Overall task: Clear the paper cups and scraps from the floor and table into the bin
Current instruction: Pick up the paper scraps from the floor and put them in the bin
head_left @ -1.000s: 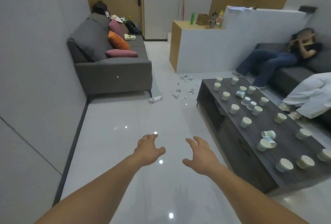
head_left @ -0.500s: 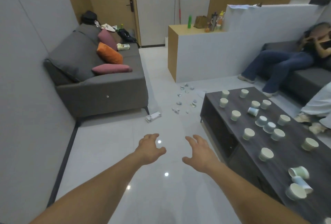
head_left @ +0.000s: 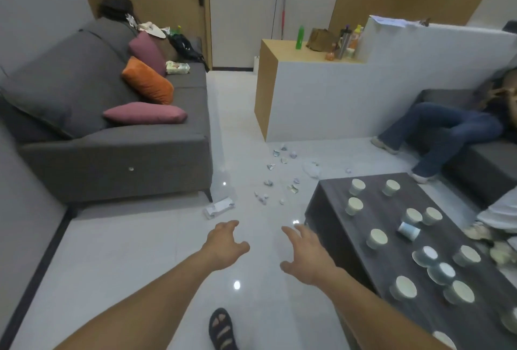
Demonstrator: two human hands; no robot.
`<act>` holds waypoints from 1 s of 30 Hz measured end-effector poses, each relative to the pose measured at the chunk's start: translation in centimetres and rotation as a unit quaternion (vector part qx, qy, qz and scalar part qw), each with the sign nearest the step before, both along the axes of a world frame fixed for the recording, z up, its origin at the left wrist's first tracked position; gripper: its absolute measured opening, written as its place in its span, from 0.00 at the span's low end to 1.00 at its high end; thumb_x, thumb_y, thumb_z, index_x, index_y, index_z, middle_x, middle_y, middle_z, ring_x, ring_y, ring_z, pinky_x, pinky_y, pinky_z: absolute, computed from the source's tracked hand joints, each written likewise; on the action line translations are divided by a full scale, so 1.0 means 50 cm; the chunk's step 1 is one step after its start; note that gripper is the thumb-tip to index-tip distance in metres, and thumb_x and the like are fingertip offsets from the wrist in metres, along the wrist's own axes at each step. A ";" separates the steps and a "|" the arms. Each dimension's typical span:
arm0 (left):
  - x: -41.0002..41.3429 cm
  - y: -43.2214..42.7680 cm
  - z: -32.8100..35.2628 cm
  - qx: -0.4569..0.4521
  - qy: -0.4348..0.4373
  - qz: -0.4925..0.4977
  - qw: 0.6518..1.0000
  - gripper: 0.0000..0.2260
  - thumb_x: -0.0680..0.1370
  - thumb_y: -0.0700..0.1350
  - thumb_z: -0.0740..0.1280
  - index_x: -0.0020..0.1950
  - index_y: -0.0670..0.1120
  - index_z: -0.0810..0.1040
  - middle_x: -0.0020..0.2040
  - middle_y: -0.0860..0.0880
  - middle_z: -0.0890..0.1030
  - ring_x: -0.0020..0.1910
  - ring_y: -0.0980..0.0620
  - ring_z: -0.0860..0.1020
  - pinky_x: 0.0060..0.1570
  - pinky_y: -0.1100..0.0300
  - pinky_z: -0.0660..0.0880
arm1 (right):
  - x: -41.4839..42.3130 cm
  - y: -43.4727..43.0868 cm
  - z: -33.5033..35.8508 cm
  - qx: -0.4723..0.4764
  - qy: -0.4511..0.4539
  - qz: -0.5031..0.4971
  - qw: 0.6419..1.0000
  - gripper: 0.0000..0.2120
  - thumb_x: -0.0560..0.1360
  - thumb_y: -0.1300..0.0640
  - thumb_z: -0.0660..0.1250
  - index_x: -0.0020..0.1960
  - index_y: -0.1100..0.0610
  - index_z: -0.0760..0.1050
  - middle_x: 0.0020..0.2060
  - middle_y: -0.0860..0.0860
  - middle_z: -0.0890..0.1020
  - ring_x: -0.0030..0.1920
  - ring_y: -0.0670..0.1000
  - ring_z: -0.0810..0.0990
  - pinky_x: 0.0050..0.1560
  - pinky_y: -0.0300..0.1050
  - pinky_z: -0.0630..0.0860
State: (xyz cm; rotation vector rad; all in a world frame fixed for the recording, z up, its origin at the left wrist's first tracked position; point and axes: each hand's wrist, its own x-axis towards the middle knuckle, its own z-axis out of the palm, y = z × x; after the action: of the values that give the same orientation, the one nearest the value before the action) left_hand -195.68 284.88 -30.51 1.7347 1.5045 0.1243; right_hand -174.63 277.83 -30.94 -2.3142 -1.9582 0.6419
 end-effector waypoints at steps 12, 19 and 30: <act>0.119 0.527 -0.021 -0.015 -0.010 0.006 1.000 0.31 0.74 0.52 0.65 0.76 0.51 0.59 0.75 0.47 0.60 0.71 0.45 0.63 0.66 0.52 0.67 | 0.095 0.535 0.006 -0.044 0.006 0.034 0.998 0.39 0.73 0.48 0.69 0.78 0.45 0.51 0.77 0.50 0.51 0.76 0.55 0.53 0.69 0.52 0.66; 0.196 0.767 -0.080 -0.047 -0.003 0.036 0.998 0.31 0.74 0.53 0.66 0.76 0.50 0.60 0.74 0.47 0.61 0.70 0.45 0.64 0.66 0.53 0.67 | 0.192 0.820 -0.083 -0.089 0.020 0.063 0.994 0.40 0.73 0.50 0.70 0.78 0.46 0.52 0.77 0.50 0.51 0.76 0.55 0.54 0.70 0.51 0.65; 0.397 1.144 -0.329 -0.199 0.047 0.149 0.968 0.31 0.76 0.54 0.65 0.76 0.50 0.59 0.75 0.48 0.60 0.72 0.48 0.62 0.70 0.53 0.62 | 0.401 1.320 -0.381 -0.219 0.023 0.185 0.958 0.37 0.75 0.52 0.66 0.78 0.46 0.51 0.77 0.51 0.53 0.75 0.56 0.55 0.71 0.51 0.65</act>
State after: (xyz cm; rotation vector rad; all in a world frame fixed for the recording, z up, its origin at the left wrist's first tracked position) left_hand -175.85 342.06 -46.95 1.2078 1.7178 -0.1038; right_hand -154.59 343.84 -49.98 -2.1098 -2.4585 1.2607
